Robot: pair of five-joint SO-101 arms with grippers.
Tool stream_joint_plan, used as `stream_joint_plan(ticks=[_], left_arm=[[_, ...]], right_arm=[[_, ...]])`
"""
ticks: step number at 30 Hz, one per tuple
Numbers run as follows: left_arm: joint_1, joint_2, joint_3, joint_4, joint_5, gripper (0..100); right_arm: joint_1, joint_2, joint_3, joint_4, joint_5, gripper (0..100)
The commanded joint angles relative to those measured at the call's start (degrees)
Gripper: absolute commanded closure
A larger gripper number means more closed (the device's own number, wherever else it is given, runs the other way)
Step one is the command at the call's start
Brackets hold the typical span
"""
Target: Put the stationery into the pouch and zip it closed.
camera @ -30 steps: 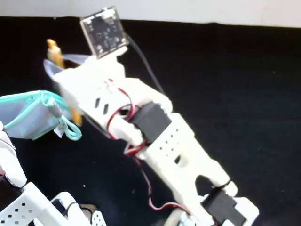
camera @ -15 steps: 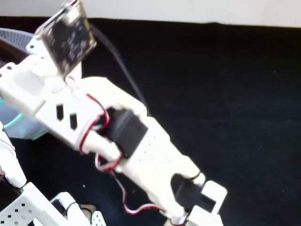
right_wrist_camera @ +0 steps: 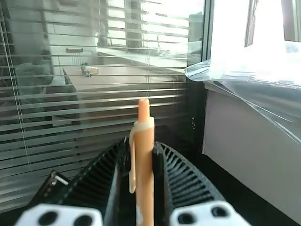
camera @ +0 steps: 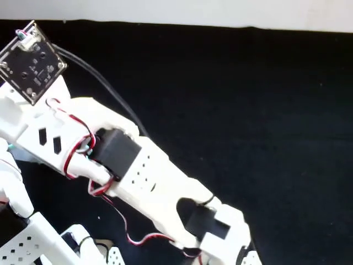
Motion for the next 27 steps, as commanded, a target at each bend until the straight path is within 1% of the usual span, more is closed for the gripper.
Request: stream_joint_plan(ticks=[1, 6, 9, 23, 25, 27], left_arm=[[0.0, 0.7, 2.2, 0.1, 0.0, 99], [0.0, 1.0, 2.2, 0.1, 0.0, 99], [0.0, 1.0, 2.2, 0.0, 0.0, 99], [0.0, 1.0, 2.2, 0.1, 0.0, 99], [0.0, 1.0, 2.2, 0.1, 0.0, 99], [0.0, 1.0, 2.2, 0.1, 0.0, 99]], right_arm=[[2.9, 3.6, 0.0, 0.9, 0.6, 99.1], [5.0, 7.2, 0.0, 9.1, 0.6, 99.1], [5.8, 8.3, 0.0, 12.3, 0.5, 99.1], [6.5, 9.7, -0.6, 14.5, 0.6, 98.7], [6.5, 9.5, -0.7, 14.6, 0.6, 94.3], [6.4, 9.5, -1.9, 16.7, 0.5, 84.4]])
